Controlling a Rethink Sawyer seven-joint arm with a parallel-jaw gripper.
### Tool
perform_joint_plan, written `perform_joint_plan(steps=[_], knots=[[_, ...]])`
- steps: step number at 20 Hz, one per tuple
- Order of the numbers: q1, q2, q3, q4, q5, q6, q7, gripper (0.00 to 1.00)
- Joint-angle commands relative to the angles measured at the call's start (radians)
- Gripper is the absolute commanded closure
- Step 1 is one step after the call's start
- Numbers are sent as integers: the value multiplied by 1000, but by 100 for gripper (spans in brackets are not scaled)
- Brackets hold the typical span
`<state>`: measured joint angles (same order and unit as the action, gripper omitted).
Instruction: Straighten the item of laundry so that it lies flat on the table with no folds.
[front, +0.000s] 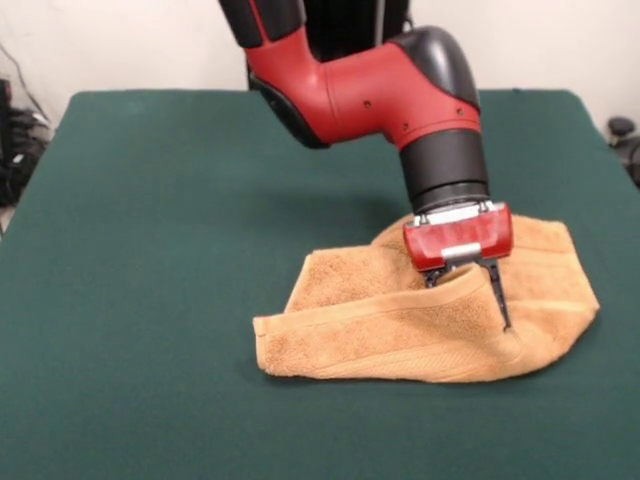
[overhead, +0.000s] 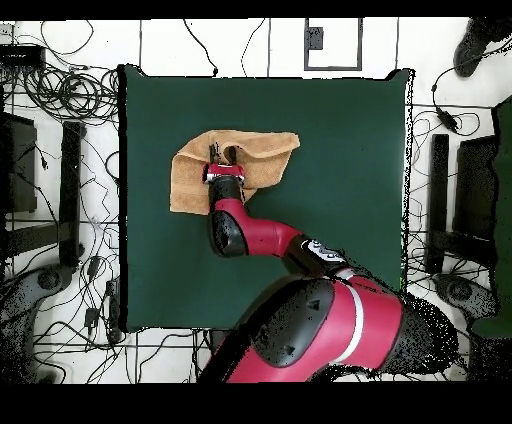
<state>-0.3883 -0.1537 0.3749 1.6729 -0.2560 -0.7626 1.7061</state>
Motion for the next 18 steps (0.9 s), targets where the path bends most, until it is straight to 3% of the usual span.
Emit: perform_joint_plan(steps=[1,9,10,18], knots=[[50,-21,118,-41,95,65,270,0],[80,-145,146,89,301,177,312,0],[80,-154,151,101,325,191,312,100],[84,-170,156,117,367,222,311,100]])
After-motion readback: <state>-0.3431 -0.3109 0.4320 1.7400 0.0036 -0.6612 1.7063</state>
